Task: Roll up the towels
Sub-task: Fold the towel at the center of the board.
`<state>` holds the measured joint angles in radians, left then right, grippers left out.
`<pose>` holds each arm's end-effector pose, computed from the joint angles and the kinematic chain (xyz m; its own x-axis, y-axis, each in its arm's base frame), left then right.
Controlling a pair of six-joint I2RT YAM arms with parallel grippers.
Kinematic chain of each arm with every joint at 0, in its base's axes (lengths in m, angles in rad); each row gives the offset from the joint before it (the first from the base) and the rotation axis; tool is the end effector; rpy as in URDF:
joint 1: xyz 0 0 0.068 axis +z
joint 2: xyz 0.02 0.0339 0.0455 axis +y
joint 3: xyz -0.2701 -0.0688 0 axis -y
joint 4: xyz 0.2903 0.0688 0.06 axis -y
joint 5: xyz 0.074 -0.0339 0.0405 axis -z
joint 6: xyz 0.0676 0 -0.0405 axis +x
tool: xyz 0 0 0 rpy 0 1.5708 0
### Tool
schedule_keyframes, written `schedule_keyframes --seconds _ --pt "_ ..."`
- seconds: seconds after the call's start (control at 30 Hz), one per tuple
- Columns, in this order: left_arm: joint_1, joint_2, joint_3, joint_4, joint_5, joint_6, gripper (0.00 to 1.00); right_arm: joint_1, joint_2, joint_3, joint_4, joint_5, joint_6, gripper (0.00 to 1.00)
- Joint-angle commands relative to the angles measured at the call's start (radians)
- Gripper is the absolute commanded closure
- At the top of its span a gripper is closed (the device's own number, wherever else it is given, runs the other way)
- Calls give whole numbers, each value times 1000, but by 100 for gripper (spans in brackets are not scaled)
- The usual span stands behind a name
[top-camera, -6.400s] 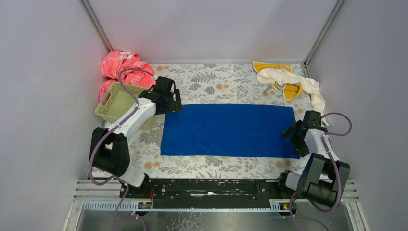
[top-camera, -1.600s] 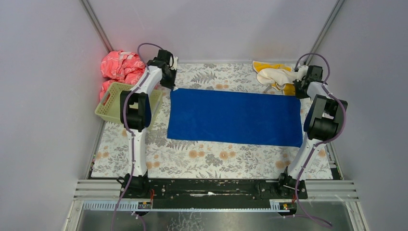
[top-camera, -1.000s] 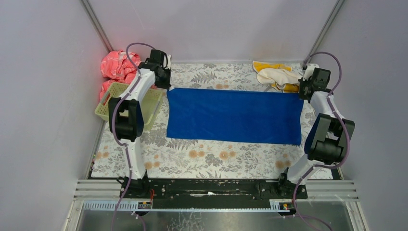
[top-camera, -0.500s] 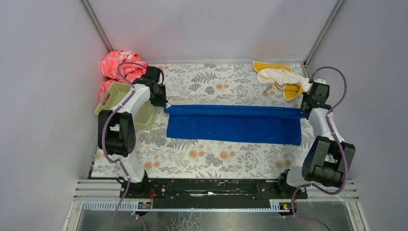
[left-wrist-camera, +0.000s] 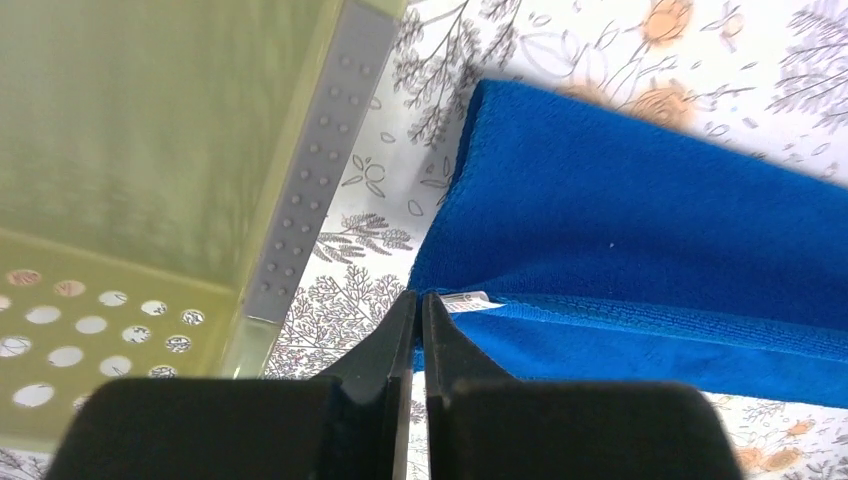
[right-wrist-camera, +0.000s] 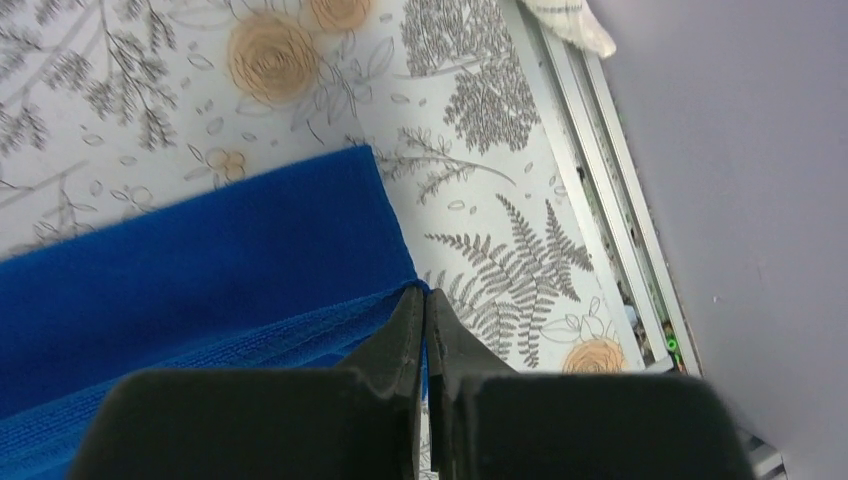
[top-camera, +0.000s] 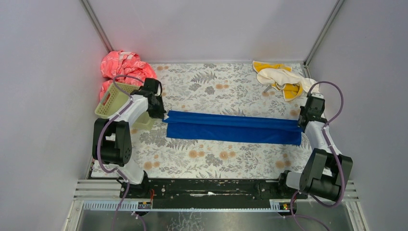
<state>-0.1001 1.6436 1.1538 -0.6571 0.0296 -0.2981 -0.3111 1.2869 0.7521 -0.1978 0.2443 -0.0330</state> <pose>0.3802 -0.0402 0.1702 -0.8998 -0.2047 -0.3852 -0.1593 0.9763 -0.1466 0.3077 -0.1161 0.1831 -0.6518 0.1760 -0.7377 0.4469 0.8750 -0.1862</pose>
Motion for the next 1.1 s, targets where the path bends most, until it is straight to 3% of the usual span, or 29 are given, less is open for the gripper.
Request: schedule_keyframes --seconds 0.0,0.23,0.53,1.07 --pt "1 -20 -52 49 -62 -14 100 -11 -51 -44 77 107 -27 100" --pt "-1 65 116 28 -70 -7 100 -12 61 65 171 65 -139 100" --pt "0 220 428 25 -254 50 100 -11 270 246 337 -122 -327 100" --pt "31 414 594 113 -238 120 100 -18 533 441 444 -214 -415 100"
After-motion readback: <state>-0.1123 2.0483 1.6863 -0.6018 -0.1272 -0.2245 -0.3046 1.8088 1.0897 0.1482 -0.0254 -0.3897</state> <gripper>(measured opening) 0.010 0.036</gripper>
